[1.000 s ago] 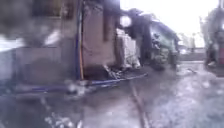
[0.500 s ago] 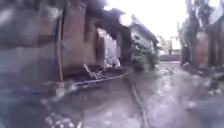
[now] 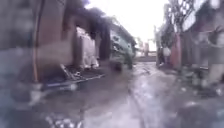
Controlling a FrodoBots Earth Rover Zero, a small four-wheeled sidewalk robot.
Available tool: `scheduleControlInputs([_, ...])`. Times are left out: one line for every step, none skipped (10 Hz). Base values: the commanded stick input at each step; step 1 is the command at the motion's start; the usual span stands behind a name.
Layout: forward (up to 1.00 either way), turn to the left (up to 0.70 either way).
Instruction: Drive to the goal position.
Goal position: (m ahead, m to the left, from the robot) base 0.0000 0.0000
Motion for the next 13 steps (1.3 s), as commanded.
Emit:
scheduleControlInputs([0.0, -0.45])
scheduleControlInputs([0.0, -0.45])
scheduleControlInputs([0.0, -0.45])
scheduleControlInputs([0.0, -0.45])
scheduleControlInputs([0.0, -0.45])
scheduleControlInputs([0.0, -0.45])
scheduleControlInputs([0.0, -0.45])
scheduleControlInputs([0.0, -0.16])
scheduleControlInputs([0.0, 0.0])
scheduleControlInputs([0.0, 0.0])
scheduleControlInputs([0.0, 0.0])
scheduleControlInputs([0.0, 0.0])
scheduleControlInputs([0.0, 0.0])
